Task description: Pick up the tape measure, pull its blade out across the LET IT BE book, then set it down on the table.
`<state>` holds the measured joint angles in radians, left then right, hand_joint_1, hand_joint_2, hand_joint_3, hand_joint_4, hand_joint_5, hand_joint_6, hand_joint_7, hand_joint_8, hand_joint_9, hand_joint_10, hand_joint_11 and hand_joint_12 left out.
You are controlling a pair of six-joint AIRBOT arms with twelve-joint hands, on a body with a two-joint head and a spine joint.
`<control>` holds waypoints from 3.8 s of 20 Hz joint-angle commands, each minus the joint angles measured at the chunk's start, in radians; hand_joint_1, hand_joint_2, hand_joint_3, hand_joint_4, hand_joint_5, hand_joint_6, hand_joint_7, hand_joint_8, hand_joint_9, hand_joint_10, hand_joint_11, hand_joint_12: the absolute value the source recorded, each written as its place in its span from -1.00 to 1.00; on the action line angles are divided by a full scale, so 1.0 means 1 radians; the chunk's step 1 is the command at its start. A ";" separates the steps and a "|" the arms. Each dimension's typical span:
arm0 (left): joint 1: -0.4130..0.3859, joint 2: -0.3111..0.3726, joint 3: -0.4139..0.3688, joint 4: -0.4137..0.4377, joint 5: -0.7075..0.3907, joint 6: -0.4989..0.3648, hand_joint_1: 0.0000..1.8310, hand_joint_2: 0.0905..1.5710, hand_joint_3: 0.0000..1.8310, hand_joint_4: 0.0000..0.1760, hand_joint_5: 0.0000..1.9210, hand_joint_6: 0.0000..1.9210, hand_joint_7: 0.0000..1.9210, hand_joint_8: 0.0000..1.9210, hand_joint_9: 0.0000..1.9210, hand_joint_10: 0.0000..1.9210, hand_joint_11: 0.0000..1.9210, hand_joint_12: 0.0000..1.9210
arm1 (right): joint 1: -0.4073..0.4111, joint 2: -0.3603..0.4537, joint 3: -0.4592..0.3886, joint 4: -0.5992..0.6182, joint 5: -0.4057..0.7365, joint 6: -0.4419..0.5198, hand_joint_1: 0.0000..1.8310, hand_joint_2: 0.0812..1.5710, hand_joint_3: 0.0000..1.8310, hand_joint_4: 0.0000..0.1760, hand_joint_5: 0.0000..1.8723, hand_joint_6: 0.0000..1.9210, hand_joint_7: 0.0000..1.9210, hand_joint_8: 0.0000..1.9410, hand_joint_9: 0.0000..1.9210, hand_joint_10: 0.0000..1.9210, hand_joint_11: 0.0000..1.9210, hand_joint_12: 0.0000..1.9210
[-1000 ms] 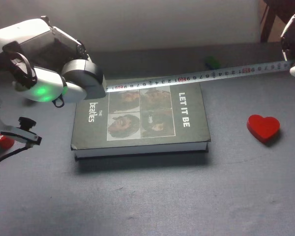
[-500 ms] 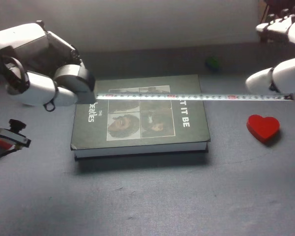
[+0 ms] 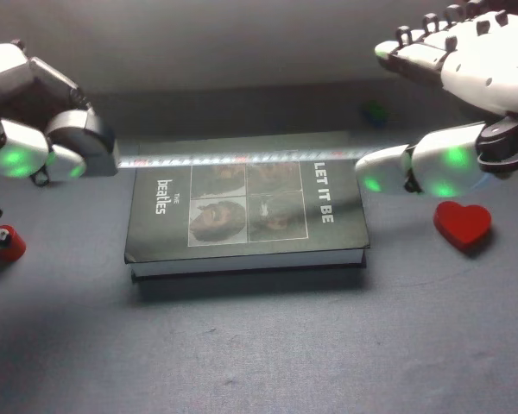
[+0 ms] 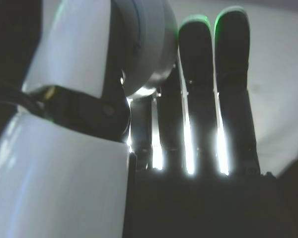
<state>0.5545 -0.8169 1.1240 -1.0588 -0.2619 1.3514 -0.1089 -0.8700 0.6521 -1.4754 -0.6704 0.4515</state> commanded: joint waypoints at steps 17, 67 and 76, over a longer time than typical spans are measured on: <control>0.082 0.012 0.042 0.064 -0.073 -0.099 0.50 0.40 -1.00 -1.00 -0.10 0.02 0.06 0.02 -0.11 0.36 -0.20 0.25 | -0.030 -0.008 -0.031 -0.073 -0.074 0.117 -0.93 0.28 -1.00 -0.84 -1.00 -1.00 -0.97 -1.00 -1.00 -1.00 -1.00 -0.54; 0.241 -0.030 0.154 0.301 -0.072 -0.356 0.50 0.39 -1.00 -1.00 -0.06 -0.02 0.06 0.02 -0.09 0.33 -0.22 0.24 | -0.036 -0.008 -0.031 -0.147 -0.059 0.154 -0.92 0.34 -0.99 -0.84 -1.00 -1.00 -0.97 -1.00 -0.98 -1.00 -1.00 -0.49; 0.121 0.060 -0.001 0.249 -0.050 -0.276 0.50 0.40 -1.00 -1.00 -0.07 0.00 0.05 0.03 -0.10 0.34 -0.21 0.24 | -0.038 -0.008 -0.031 -0.149 -0.057 0.157 -0.91 0.35 -1.00 -0.86 -0.99 -1.00 -0.95 -0.99 -0.98 -1.00 -1.00 -0.48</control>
<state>0.6849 -0.7624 1.1107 -0.8051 -0.2234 1.0767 -0.1532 -0.8841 0.6220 -1.5562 -0.7109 0.6025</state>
